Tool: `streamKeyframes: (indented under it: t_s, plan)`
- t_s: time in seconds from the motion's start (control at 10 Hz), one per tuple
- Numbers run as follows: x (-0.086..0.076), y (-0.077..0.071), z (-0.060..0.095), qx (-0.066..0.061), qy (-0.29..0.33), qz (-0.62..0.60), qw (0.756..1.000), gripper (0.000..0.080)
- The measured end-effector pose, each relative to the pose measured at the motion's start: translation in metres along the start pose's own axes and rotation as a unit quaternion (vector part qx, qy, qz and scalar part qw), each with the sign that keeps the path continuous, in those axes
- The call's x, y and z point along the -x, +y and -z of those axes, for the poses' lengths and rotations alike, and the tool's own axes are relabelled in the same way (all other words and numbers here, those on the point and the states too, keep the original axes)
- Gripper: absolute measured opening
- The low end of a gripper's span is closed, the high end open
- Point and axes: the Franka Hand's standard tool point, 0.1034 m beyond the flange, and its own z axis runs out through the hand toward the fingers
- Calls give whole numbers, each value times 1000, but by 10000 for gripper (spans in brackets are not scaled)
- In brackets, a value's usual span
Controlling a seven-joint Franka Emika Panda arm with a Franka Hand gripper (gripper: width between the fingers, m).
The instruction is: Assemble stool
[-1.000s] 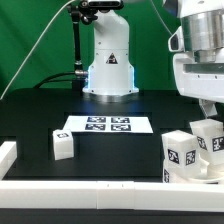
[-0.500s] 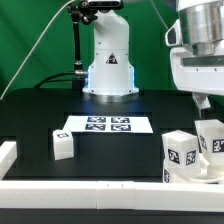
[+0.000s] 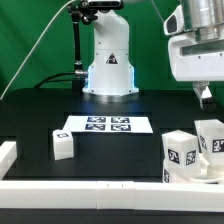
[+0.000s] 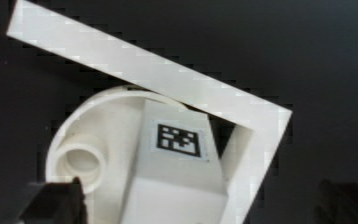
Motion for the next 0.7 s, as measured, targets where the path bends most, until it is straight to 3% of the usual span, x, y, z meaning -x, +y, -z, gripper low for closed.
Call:
streamKeyframes:
  t_s: [0.3,0.5,0.7]
  plan:
    - [3,0,-2,11,-1,176,984,649]
    - [2,-1,-3,5,6,264,965,649]
    - [1,-1,-3,6,6,335,942,649]
